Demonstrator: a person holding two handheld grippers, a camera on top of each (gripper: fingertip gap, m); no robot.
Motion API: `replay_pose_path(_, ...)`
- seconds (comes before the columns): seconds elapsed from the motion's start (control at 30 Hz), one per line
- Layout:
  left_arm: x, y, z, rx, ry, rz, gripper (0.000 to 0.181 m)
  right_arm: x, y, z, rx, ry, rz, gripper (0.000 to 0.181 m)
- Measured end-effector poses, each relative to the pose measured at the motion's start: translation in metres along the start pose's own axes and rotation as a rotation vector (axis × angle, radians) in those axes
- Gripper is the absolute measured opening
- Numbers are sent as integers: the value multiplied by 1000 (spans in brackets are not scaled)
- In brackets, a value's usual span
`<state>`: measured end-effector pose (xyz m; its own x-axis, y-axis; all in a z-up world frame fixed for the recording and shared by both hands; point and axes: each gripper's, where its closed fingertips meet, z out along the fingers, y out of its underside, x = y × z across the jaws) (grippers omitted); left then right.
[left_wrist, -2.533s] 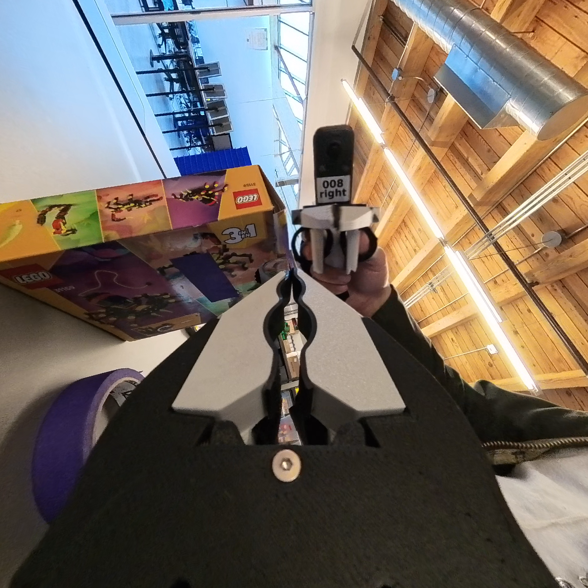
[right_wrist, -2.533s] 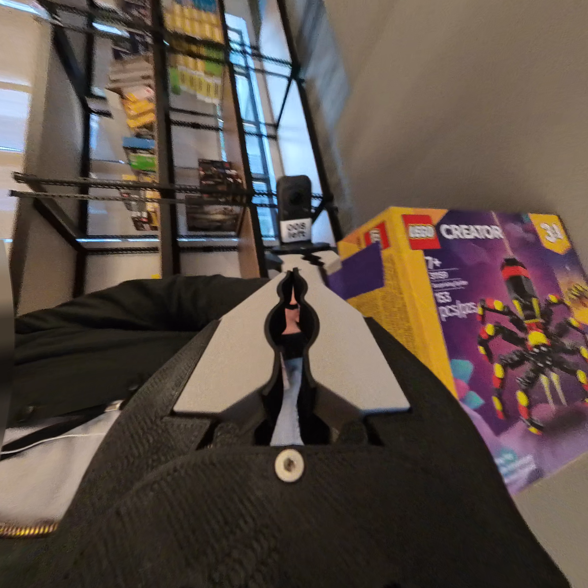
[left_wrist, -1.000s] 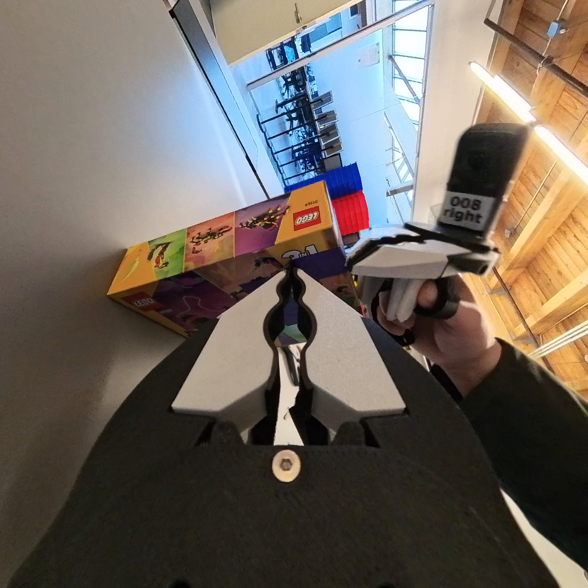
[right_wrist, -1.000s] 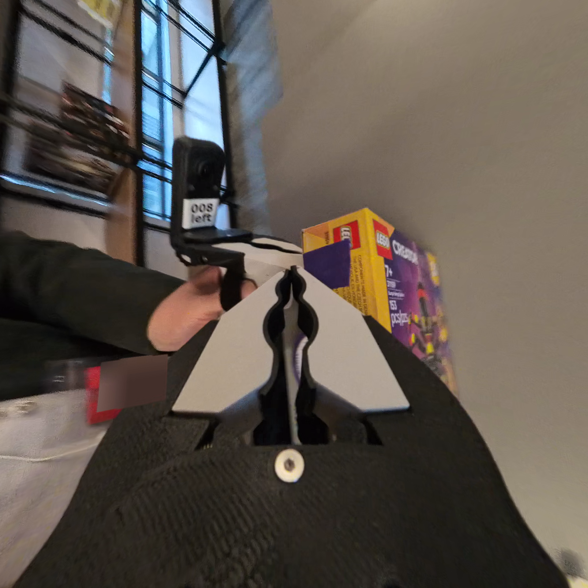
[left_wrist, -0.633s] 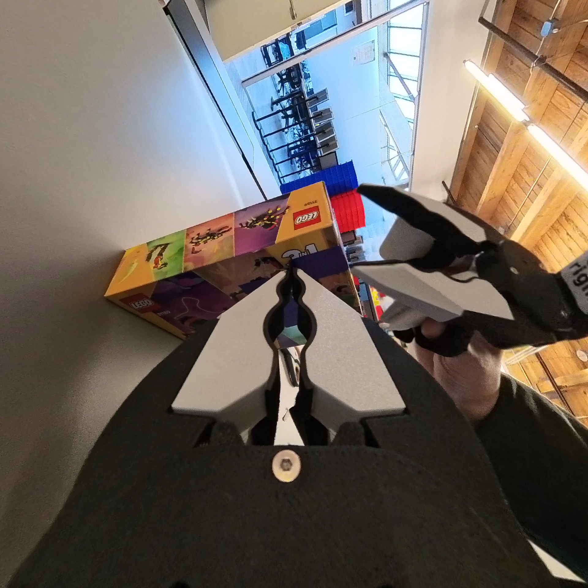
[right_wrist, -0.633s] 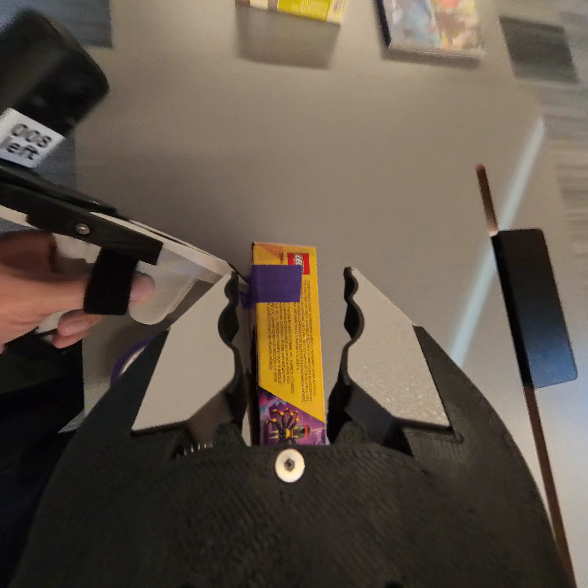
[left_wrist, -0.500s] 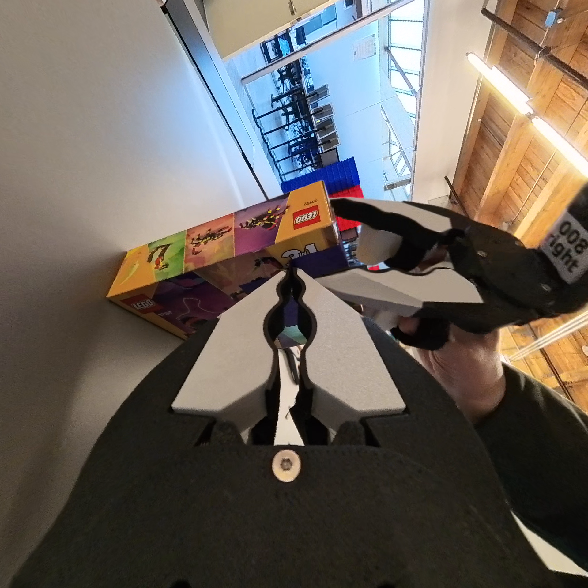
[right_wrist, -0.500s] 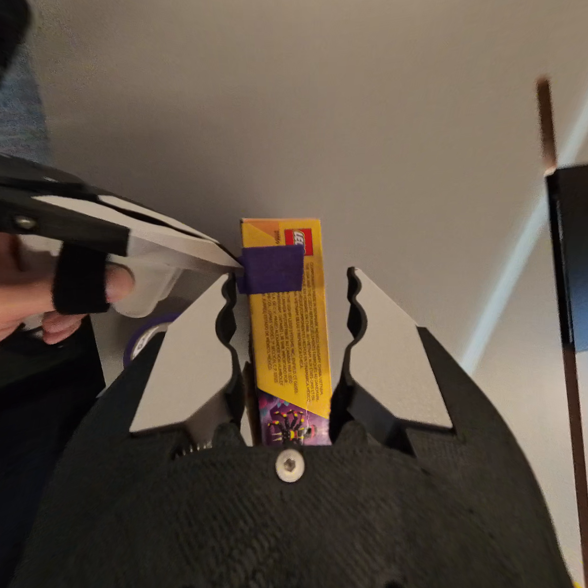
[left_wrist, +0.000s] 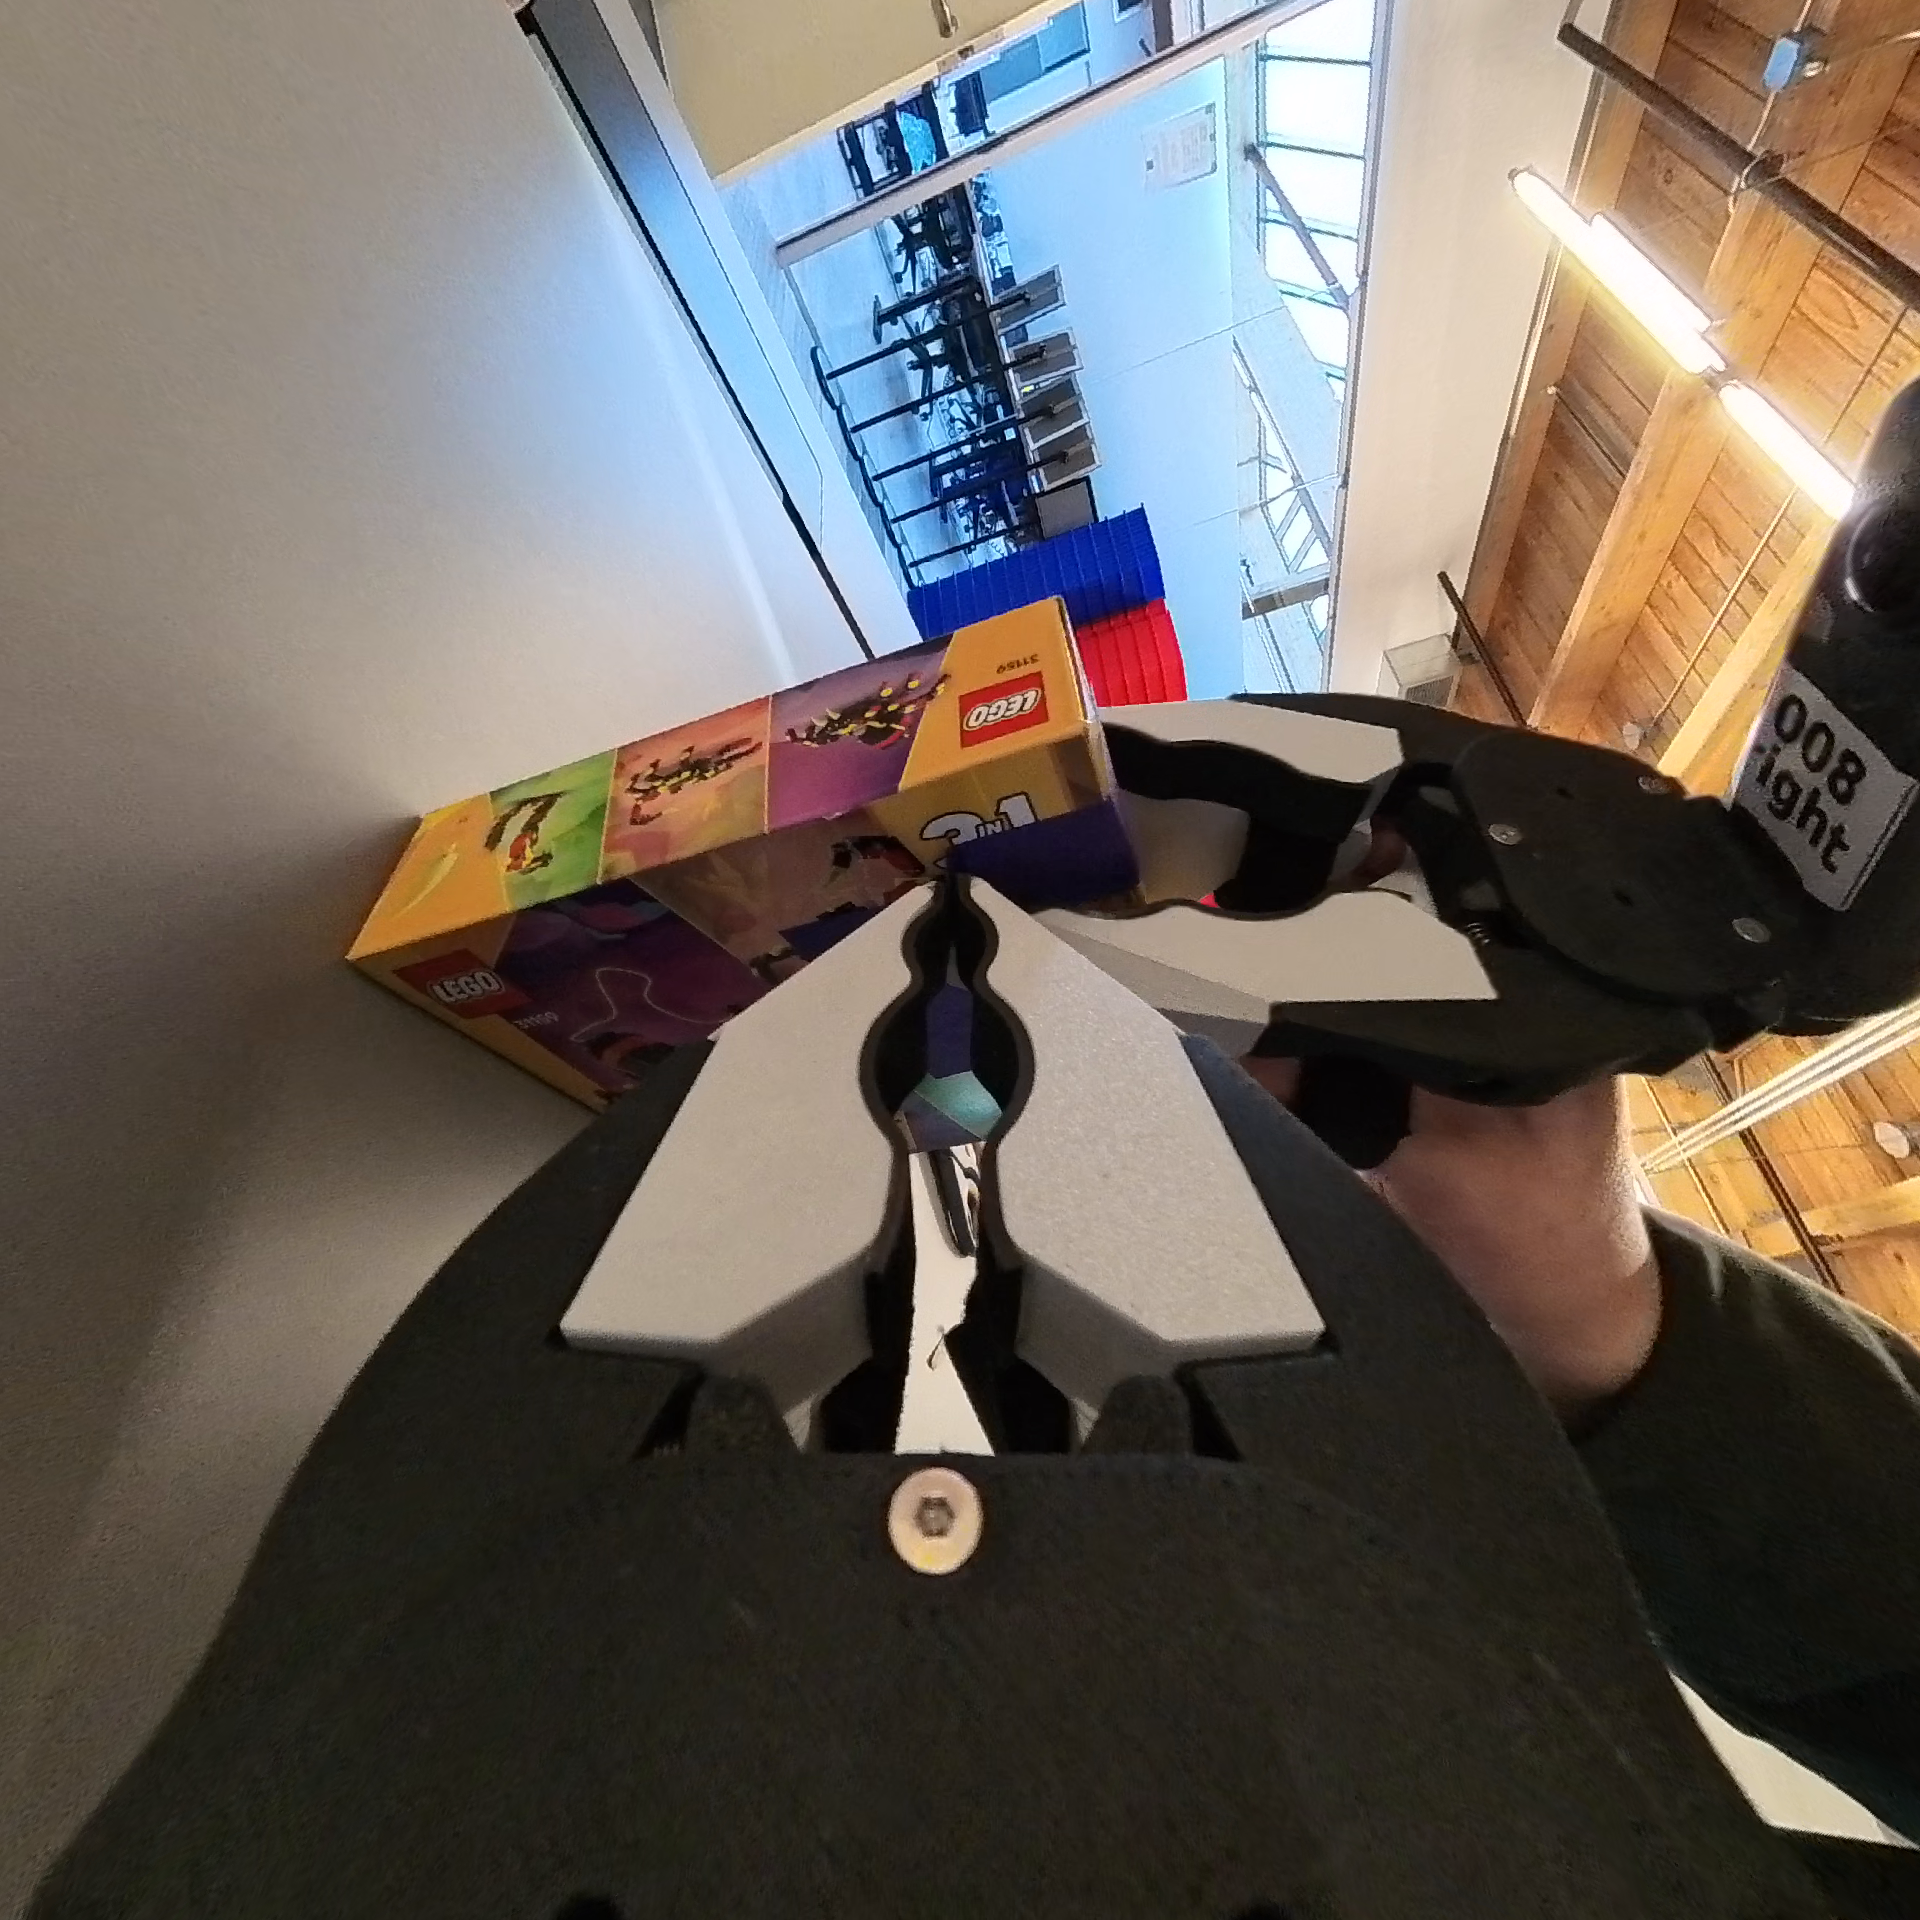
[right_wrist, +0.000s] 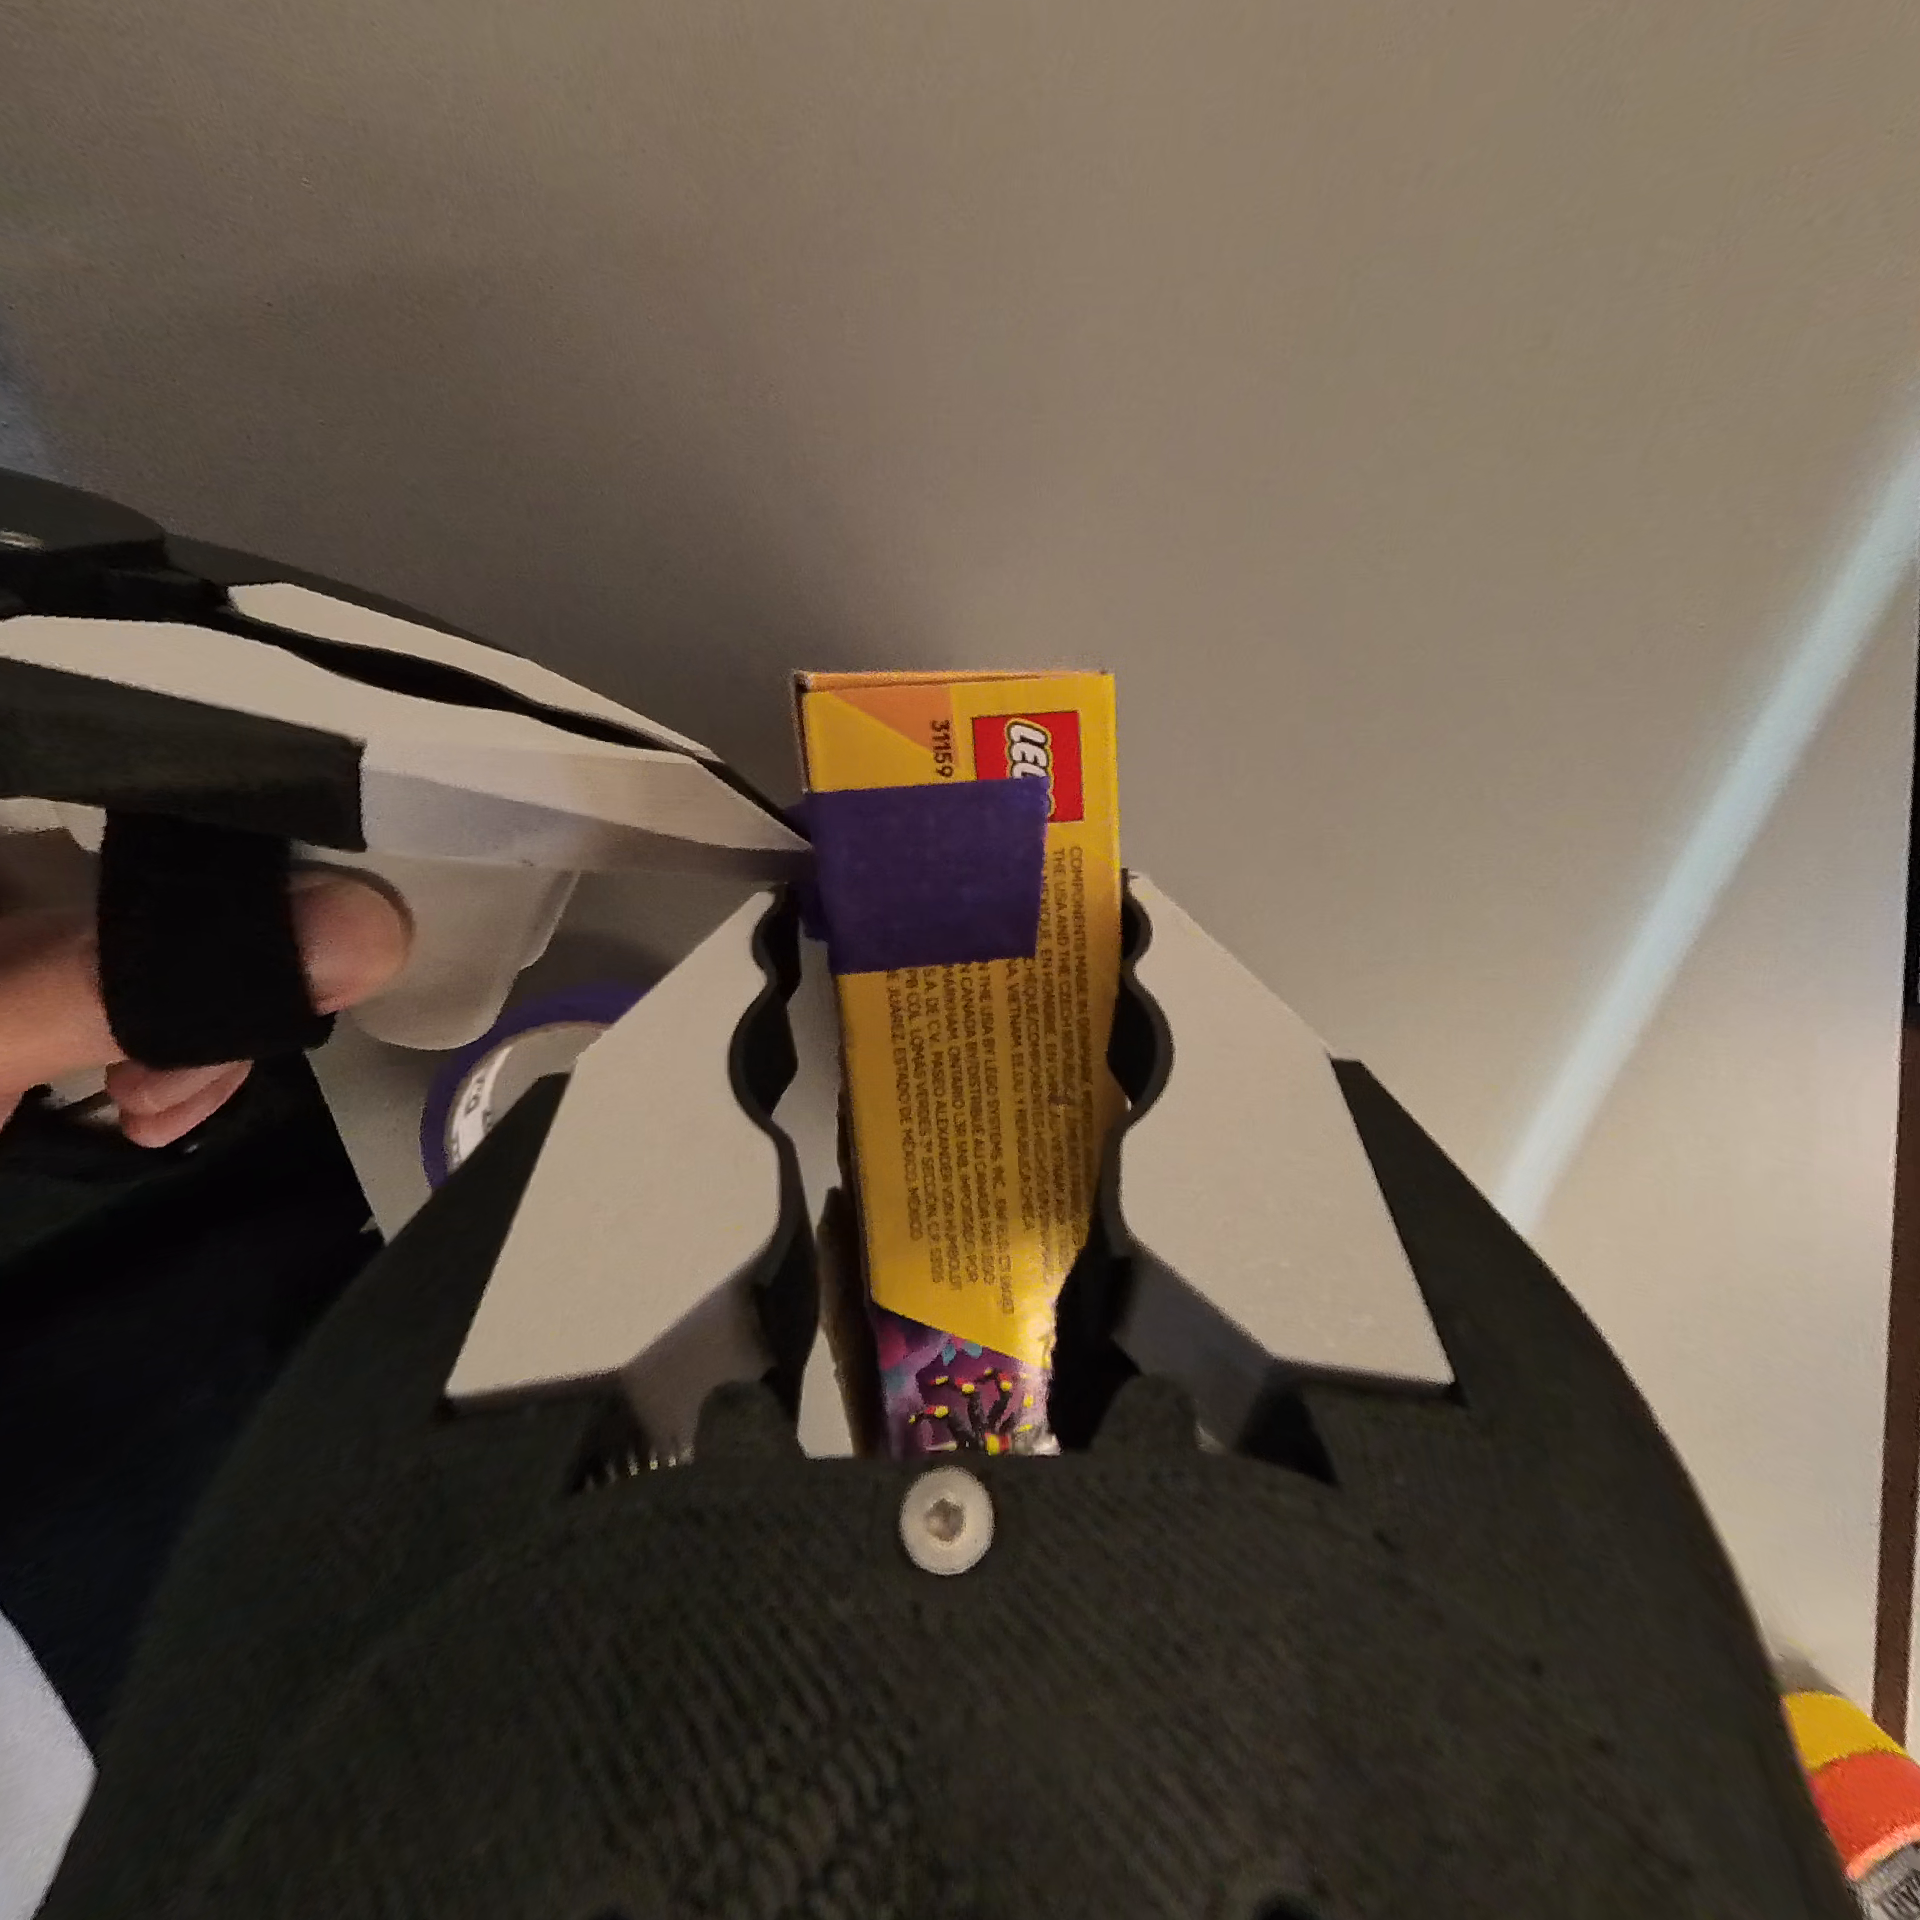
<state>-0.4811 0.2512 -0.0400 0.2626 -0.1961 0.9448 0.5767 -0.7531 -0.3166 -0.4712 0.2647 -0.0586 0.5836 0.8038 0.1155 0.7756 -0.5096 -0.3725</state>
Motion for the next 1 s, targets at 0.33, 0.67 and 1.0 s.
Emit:
replay_pose_path(0.33,-1,-3,1,-9,7,4,0,-13,1,-6,-79,-208,60,74)
replay_pose_path(0.67,-2,-4,3,-12,6,1,0,2,-1,-2,-74,-89,107,50)
replay_pose_path(1.0,-2,-6,4,-9,1,-10,0,2,-4,-1,-126,-70,93,62)
